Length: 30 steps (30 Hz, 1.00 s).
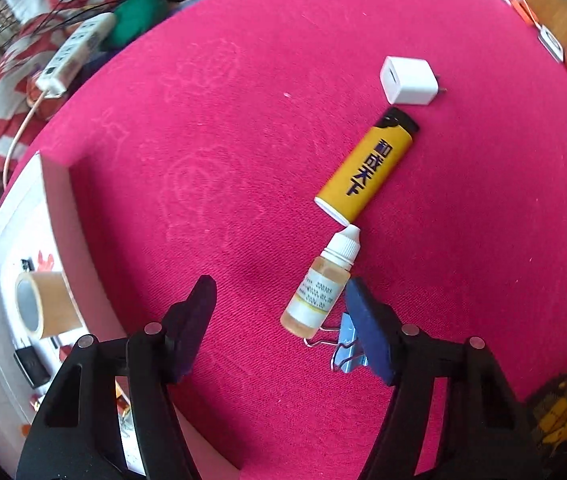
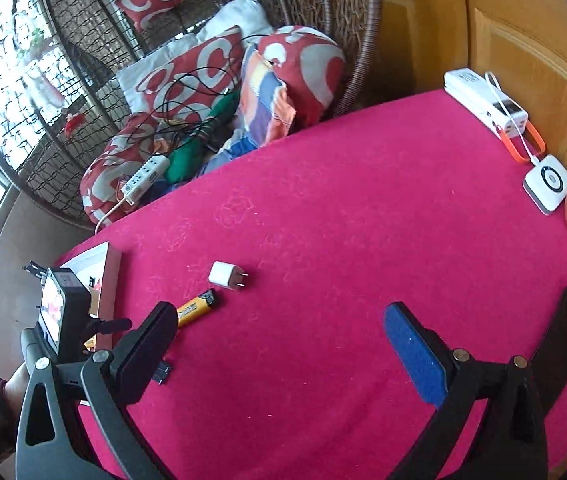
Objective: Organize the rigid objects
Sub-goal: 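Move both tools to the dropper bottle and white plug on the table, then grasp the small dropper bottle with the left tool while the right grasps the white plug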
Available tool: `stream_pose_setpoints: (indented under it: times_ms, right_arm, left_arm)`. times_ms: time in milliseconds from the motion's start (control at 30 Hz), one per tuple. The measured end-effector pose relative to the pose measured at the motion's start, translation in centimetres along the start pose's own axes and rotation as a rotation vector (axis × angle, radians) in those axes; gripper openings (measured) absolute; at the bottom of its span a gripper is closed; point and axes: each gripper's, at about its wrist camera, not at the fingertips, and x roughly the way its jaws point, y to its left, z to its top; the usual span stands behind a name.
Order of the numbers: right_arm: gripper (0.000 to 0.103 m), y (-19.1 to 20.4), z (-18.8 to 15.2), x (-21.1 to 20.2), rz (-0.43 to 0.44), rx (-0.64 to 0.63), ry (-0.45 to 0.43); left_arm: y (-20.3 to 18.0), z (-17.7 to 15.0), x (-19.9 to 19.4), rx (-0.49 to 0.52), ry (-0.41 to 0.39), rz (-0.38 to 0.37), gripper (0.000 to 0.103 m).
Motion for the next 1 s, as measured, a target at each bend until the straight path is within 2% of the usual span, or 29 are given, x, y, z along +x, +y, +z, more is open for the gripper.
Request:
stream_pose_setpoints:
  times_ms: [100, 167, 233, 300, 333, 367, 400, 467, 567, 600, 733, 767, 800, 867, 1000]
  right_arm:
    - [0.103, -0.1, 0.2, 0.7, 0.005, -0.002, 0.007]
    - [0.103, 0.0, 0.4, 2.0, 0.031, -0.009, 0.043]
    - [0.103, 0.3, 0.6, 3.3, 0.034, -0.041, 0.076]
    - [0.103, 0.9, 0.9, 4.4, 0.038, -0.085, 0.109]
    - [0.103, 1.6, 1.2, 5.4, 0.031, -0.132, 0.132]
    - [0.103, 2.0, 1.4, 5.9, 0.018, -0.166, 0.141]
    - [0.103, 2.7, 1.7, 6.8, 0.000, -0.219, 0.157]
    - [0.103, 4.4, 2.4, 8.8, -0.044, -0.352, 0.212]
    - [0.103, 6.5, 3.0, 10.9, -0.059, -0.494, 0.252]
    - [0.103, 7.6, 2.9, 11.8, -0.086, -0.566, 0.259]
    - [0.101, 10.1, 1.8, 14.8, -0.109, -0.790, 0.319]
    - [0.093, 10.4, 1.5, 15.4, -0.111, -0.826, 0.336]
    - [0.079, 10.7, 1.2, 16.0, -0.106, -0.855, 0.359]
    - [0.057, 10.8, 1.0, 17.1, -0.109, -0.872, 0.396]
    - [0.051, 10.7, 1.0, 18.0, -0.072, -0.843, 0.431]
  left_arm:
    - [-0.4, 0.3, 0.3, 0.019, 0.009, -0.006, 0.067]
    - [-0.7, 0.3, 0.5, 0.047, 0.009, -0.017, 0.067]
    - [-1.3, 0.3, 0.9, 0.079, 0.009, -0.020, 0.061]
    - [-1.6, 0.2, 0.8, 0.087, 0.001, -0.043, 0.048]
    - [-1.7, 0.1, 0.7, 0.085, -0.005, -0.056, 0.043]
    - [-1.8, 0.0, 0.6, 0.080, -0.011, -0.072, 0.033]
    - [-1.9, -0.1, 0.6, 0.074, -0.013, -0.085, 0.028]
    - [-2.4, -0.3, 0.4, 0.064, -0.013, -0.095, 0.027]
    - [-2.0, -0.9, 0.3, 0.012, -0.004, -0.119, 0.027]
    - [-1.9, -1.1, 0.4, -0.008, -0.001, -0.128, 0.027]
    - [-1.4, -1.3, 0.4, -0.048, 0.000, -0.156, 0.027]
    - [-1.5, -1.2, 0.5, -0.045, 0.003, -0.154, 0.027]
    - [-1.6, -1.2, 0.5, -0.043, 0.005, -0.151, 0.027]
    - [-1.8, -1.1, 0.4, -0.052, 0.002, -0.159, 0.027]
    - [-1.2, -0.7, 0.7, -0.089, -0.004, -0.191, 0.027]
